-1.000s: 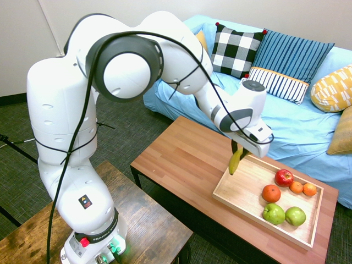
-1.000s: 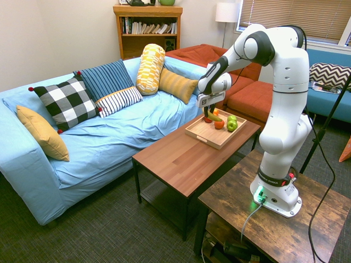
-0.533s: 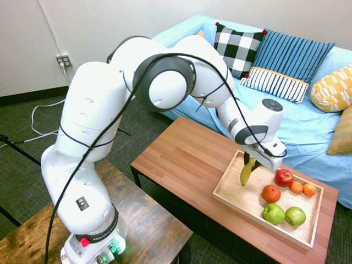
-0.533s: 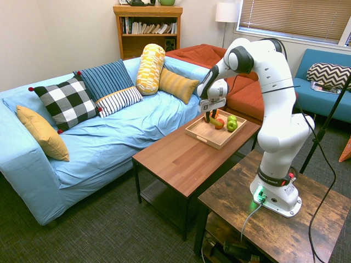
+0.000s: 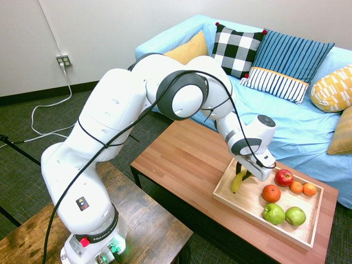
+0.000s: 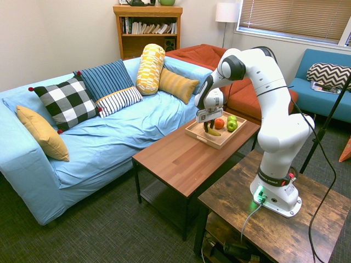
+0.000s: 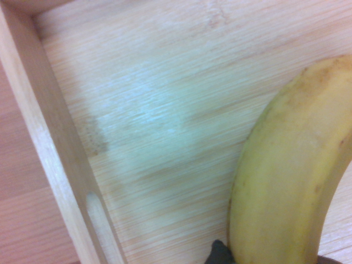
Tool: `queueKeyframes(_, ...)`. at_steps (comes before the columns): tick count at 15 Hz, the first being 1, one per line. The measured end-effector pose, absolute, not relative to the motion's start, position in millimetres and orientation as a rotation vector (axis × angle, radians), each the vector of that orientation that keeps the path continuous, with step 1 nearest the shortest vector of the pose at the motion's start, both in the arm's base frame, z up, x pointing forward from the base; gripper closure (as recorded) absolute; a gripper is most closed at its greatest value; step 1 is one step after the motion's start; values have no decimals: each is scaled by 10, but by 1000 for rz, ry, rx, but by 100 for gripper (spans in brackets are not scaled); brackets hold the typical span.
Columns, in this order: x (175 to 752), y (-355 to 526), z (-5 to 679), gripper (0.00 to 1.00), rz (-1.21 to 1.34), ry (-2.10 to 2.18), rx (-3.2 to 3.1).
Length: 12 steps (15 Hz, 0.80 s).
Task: Put banana in the tray
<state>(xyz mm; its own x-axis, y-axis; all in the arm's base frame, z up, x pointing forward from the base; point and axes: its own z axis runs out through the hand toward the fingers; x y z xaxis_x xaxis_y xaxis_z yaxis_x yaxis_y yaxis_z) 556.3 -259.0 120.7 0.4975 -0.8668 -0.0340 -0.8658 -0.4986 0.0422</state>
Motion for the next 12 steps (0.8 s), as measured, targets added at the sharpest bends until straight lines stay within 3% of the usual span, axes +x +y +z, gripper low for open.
queueKeyframes(1, 5559, -2593, 1156, 100, -87, -1572, 2698)
queueKeyframes(2, 5555, -2594, 1109, 0, -95, -1576, 2697)
queueKeyframes(12, 5558, -2735, 1087, 0, -82, -1565, 2717)
